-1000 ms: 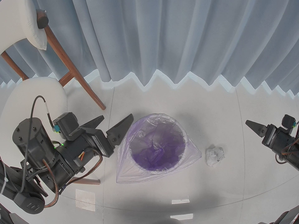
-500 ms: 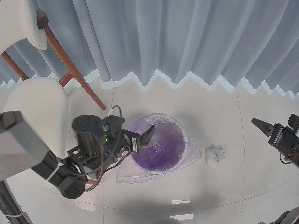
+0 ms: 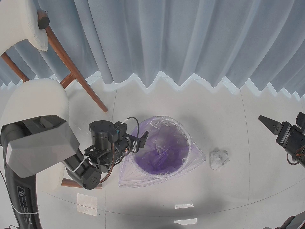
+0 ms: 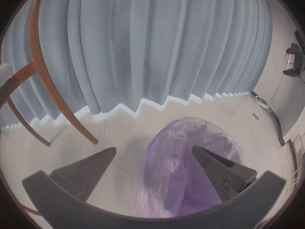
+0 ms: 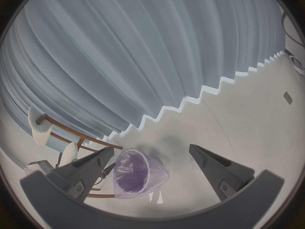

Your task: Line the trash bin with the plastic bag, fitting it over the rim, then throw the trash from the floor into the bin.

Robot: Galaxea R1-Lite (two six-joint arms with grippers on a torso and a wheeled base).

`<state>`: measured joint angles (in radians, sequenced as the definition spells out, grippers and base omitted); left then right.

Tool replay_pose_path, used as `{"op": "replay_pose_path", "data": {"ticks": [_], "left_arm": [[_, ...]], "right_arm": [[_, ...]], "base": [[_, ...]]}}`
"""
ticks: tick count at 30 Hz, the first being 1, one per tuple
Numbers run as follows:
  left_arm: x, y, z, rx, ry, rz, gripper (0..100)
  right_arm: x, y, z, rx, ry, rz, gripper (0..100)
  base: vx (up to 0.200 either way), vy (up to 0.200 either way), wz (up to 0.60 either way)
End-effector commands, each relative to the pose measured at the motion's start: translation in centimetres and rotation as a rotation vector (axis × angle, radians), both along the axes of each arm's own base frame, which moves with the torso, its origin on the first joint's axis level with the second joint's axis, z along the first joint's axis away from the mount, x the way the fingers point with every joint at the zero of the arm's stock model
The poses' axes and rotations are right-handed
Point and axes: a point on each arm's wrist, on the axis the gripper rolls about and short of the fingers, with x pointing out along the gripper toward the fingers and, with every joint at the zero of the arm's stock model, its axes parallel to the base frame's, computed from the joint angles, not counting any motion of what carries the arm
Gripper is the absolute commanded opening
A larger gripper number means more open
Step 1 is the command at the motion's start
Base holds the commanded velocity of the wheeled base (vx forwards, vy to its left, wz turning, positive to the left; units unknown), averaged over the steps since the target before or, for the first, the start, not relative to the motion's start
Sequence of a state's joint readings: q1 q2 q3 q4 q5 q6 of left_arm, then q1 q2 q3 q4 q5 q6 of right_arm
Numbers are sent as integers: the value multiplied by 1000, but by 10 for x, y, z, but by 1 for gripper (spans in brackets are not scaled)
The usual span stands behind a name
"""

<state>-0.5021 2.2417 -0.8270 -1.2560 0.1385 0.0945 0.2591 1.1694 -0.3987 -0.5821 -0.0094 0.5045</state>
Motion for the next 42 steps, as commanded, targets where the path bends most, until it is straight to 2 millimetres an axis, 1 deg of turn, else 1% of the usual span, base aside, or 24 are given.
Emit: {"op": "replay_pose_path", "data": {"ticks": [1, 9, 14, 15, 19, 20, 23, 24, 27, 29, 32, 35, 37, 40, 41, 42], "left_arm": [[9, -3, -21, 16, 27, 6, 100], [20, -7, -33, 12, 32, 15, 100], [22, -8, -38, 14, 36, 21, 100], [23, -8, -37, 14, 34, 23, 0], [25, -5, -36, 11, 30, 47, 0], [29, 1, -33, 7, 22, 69, 0], [35, 9, -28, -24, 9, 97, 0], [37, 11, -24, -33, 3, 103, 0], [41, 21, -6, -59, -42, 128, 0], [43, 25, 1, -71, -60, 137, 0], [41, 22, 9, -111, -75, 131, 0], [39, 18, 9, -150, -83, 123, 0], [38, 15, 6, -161, -86, 116, 0], [38, 13, -5, -161, -78, 113, 0], [37, 13, -14, -153, -62, 114, 0], [37, 14, -16, -151, -58, 115, 0]], "right_arm": [[2, 1, 0, -1, 3, 0, 100], [3, 0, 3, 2, -6, -3, 100], [3, 0, 1, 1, -1, -4, 100], [3, 0, 1, 1, -1, -4, 100], [3, 0, 2, 1, -1, -4, 100], [3, 0, 2, 1, -1, -4, 100], [3, 0, 2, 1, -1, -4, 100], [3, 0, 1, 0, 0, -4, 100], [3, 0, 1, 0, 2, -4, 100], [3, 0, 1, 0, 2, -4, 100], [3, -1, 0, -1, 3, -9, 100], [3, -2, 0, -1, 3, -14, 100], [3, -2, 0, 0, 2, -15, 100], [3, -2, 0, -1, 3, -15, 100], [2, -2, 0, 0, 2, -15, 100], [2, -2, 0, -1, 3, -15, 100]], "base": [[0, 0, 0], [0, 0, 0], [0, 0, 0], [0, 0, 0], [0, 0, 0], [0, 0, 0], [0, 0, 0], [0, 0, 0], [0, 0, 0], [0, 0, 0], [0, 0, 0], [0, 0, 0], [0, 0, 0], [0, 0, 0], [0, 0, 0], [0, 0, 0]]}}
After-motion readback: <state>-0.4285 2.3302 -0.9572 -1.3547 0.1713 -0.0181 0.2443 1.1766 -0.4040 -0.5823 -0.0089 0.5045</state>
